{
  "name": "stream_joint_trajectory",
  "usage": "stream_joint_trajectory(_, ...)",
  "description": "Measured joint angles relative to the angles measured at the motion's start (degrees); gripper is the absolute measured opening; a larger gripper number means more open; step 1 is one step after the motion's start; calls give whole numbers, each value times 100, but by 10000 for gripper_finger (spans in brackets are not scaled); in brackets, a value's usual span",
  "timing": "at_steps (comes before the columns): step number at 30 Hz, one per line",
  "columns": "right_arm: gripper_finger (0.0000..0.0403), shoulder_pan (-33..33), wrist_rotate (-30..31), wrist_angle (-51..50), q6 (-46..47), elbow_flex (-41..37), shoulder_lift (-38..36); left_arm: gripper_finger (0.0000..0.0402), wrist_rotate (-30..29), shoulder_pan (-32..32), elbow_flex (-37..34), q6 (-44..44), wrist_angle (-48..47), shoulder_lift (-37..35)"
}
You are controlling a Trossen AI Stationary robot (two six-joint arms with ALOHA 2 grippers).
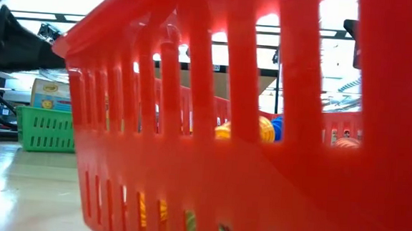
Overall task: Pick & Place Office Desk Supplies
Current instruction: Put the large yellow crayon box into the green basket, then put the small yellow crayon box into the green basket
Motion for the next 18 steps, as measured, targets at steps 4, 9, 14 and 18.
stream_joint_trajectory(4,210,0,2,0,0,0,0,197,-41,28,391,1067,4,-93)
stream_joint_trajectory(9,210,0,2,-2,-4,0,2,195,58,49,1047,2490,16,-212)
stream_joint_trajectory(14,210,0,2,-7,-16,0,0,195,815,241,1618,3601,24,-417)
stream_joint_trajectory(18,210,0,4,-79,-20,0,0,195,1937,606,1723,4445,666,-535)
